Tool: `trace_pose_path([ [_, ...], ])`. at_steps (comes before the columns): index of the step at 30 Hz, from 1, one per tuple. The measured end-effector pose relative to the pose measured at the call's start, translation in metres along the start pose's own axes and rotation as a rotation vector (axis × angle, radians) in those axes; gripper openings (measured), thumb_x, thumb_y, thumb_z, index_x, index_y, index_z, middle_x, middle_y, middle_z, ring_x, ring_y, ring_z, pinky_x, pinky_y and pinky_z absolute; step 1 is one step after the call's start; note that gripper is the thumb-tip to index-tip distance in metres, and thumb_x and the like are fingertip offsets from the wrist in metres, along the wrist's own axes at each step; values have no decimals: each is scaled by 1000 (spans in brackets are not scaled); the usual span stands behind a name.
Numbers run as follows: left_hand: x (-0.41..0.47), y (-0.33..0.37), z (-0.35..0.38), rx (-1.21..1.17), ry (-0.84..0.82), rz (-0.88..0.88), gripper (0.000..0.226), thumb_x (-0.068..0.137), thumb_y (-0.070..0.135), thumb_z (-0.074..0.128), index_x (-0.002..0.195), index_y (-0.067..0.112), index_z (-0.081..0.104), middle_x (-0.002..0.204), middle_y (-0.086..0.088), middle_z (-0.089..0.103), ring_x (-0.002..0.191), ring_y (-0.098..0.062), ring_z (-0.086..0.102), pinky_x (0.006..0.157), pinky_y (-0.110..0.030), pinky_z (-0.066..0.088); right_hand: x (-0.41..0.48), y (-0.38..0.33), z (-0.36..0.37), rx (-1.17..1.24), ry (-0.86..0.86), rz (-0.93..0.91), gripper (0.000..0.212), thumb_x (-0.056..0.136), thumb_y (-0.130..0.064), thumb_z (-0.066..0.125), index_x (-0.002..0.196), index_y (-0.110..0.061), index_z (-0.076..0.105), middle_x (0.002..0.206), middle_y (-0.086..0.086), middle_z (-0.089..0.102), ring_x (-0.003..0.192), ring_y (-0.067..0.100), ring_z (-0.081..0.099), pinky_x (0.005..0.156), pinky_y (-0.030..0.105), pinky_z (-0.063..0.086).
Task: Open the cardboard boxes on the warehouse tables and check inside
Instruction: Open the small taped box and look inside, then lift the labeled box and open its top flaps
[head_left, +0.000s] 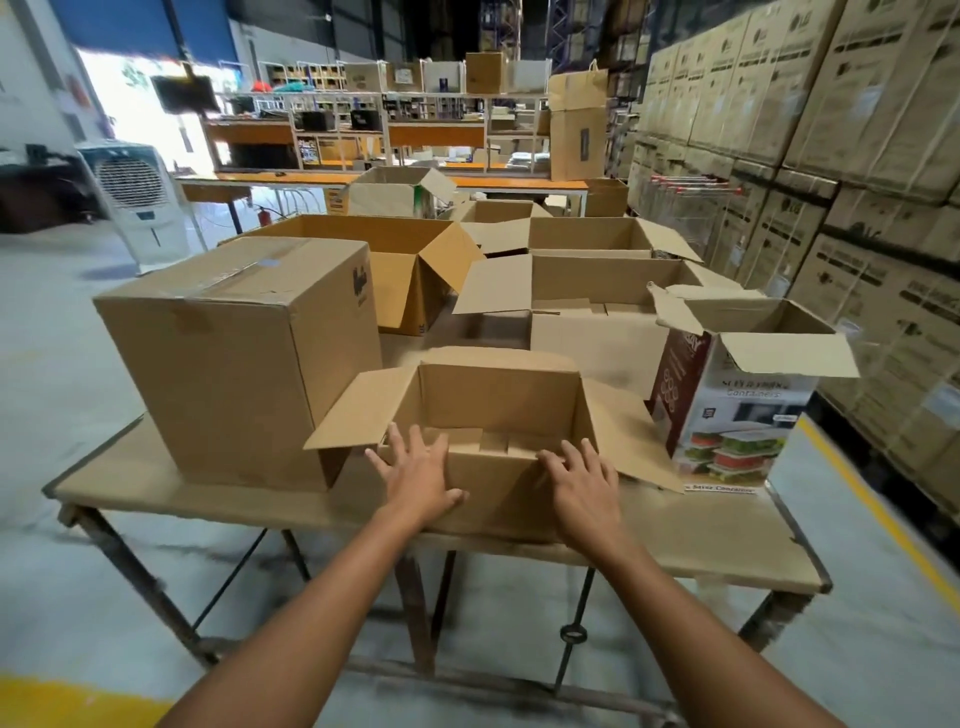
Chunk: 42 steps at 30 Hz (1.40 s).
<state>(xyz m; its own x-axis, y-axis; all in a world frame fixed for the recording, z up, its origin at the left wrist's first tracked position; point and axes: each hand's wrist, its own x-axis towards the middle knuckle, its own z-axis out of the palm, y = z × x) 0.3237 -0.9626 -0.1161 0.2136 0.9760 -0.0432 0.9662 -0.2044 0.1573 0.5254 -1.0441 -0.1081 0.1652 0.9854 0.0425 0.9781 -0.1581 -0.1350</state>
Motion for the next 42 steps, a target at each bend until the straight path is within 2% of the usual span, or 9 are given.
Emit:
trace_pose_path([
  [5,-4,-10,-12,-26,-55,34,104,77,65,70,158,33,14,167,-12,0,151,-42,-14,115,-72,-1,8,0,-12,36,-120,-41,66,97,-30,58,155,-30,26,166,8,16,153,31,4,123,50,6],
  [8,-20,-12,-20,-89,-57,60,103,80,63,69,159,33,9,167,-11,-4,151,-39,-14,117,-69,-2,0,2,-19,87,-113,-35,72,94,-42,62,155,-29,26,165,8,19,153,31,9,122,52,14],
  [14,-78,-18,-49,-287,247,104,86,91,52,62,158,31,13,167,-7,7,154,-30,-5,123,-57,10,-46,-17,-35,309,84,-107,67,94,-44,60,153,-27,32,164,6,22,153,25,14,120,49,25],
  [22,-206,-59,-12,-577,513,26,72,92,48,56,154,19,32,160,-6,29,151,-21,12,119,-40,18,-146,-71,11,701,258,-237,66,92,-46,62,148,-18,42,153,8,42,143,21,35,118,38,32],
  [29,-277,-118,20,-609,577,-85,64,92,39,62,148,13,44,151,-6,44,143,-22,33,118,-39,31,-202,-141,55,855,230,-274,68,89,-47,60,146,-13,45,148,6,47,137,19,42,111,12,22],
  [31,-292,-137,27,-615,568,-99,64,92,39,62,148,13,44,151,-6,44,143,-20,35,117,-35,31,-212,-161,66,877,205,-316,69,89,-49,58,145,-11,46,147,8,48,136,20,43,114,16,25],
  [33,-304,-157,32,-620,548,-102,65,92,43,60,148,13,44,150,-5,45,142,-19,36,117,-29,30,-218,-183,77,900,164,-343,68,89,-47,60,146,-12,45,147,7,47,136,20,44,114,34,38],
  [35,-312,-180,35,-628,526,-107,67,91,46,57,147,11,44,150,-5,45,141,-18,37,116,-22,27,-220,-206,87,913,147,-359,67,89,-42,65,146,-14,44,147,4,47,137,18,43,105,47,46],
  [42,-306,-281,15,-613,508,-135,65,92,38,62,149,16,42,151,-2,43,142,-16,35,112,-9,22,-199,-301,103,936,164,-348,70,88,-47,61,148,-17,42,145,1,46,131,21,48,100,50,48],
])
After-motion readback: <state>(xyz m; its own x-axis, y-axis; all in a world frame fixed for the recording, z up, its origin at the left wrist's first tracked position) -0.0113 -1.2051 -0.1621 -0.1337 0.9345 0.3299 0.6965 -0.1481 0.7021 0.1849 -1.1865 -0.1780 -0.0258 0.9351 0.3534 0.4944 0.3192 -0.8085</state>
